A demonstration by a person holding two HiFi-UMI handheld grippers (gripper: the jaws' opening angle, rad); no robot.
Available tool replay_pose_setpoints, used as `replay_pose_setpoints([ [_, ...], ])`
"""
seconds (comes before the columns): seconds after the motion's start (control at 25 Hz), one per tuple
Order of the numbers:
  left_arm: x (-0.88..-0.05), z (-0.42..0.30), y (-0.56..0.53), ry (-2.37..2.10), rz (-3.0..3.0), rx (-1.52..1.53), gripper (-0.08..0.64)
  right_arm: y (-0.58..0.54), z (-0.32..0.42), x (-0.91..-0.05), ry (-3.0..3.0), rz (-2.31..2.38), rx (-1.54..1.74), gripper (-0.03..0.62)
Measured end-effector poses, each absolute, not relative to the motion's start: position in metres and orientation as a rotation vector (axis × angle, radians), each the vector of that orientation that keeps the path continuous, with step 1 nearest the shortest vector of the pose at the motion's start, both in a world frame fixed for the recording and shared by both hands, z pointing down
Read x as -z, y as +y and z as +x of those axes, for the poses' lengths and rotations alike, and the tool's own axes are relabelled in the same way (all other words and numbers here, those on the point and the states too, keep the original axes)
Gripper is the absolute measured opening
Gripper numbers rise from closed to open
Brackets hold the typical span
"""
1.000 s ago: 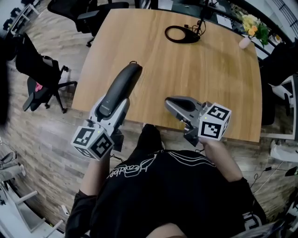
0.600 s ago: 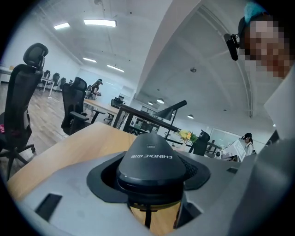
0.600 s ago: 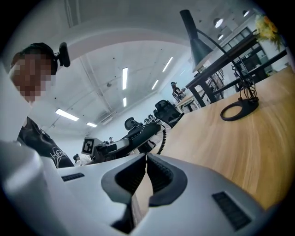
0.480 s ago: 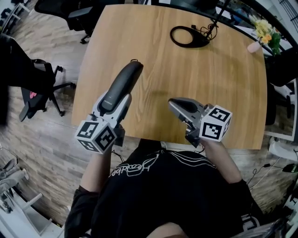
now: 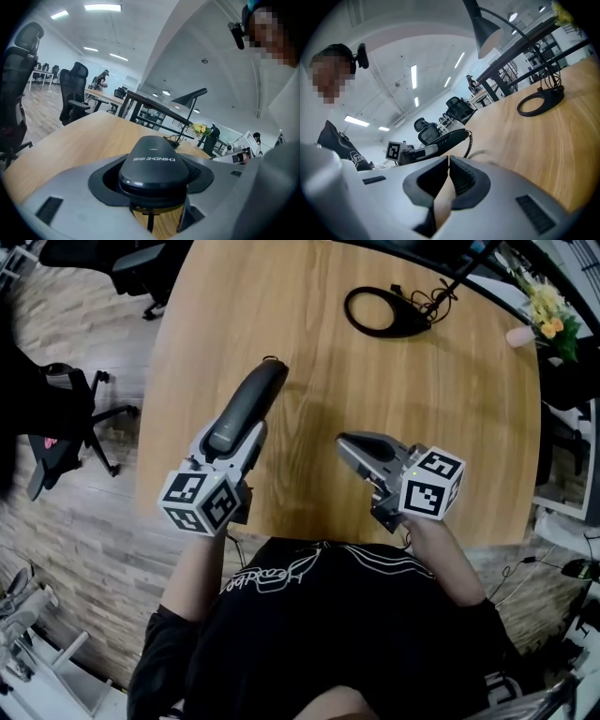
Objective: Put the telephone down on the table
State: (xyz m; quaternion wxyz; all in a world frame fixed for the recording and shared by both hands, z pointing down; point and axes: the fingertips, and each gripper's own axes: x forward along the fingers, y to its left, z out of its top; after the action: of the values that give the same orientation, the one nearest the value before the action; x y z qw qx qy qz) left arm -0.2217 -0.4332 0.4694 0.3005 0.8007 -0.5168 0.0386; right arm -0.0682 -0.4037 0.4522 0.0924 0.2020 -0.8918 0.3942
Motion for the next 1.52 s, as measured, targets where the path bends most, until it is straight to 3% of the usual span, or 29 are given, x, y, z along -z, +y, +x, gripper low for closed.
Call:
replay_pose_setpoints([
  [1.0, -0.543, -0.198, -0.438, -1.339, 2.078, -0.323, 0.284, -0.411, -0.065, -0.493, -2.575, 0.606, -1.243, 0.041],
  [1.52, -0.567, -0.183, -0.425, -1.410, 2.135, -0.675, 0.284, -0.392, -0.053, -0.498, -2.586, 0.631, -1.221, 0.041],
])
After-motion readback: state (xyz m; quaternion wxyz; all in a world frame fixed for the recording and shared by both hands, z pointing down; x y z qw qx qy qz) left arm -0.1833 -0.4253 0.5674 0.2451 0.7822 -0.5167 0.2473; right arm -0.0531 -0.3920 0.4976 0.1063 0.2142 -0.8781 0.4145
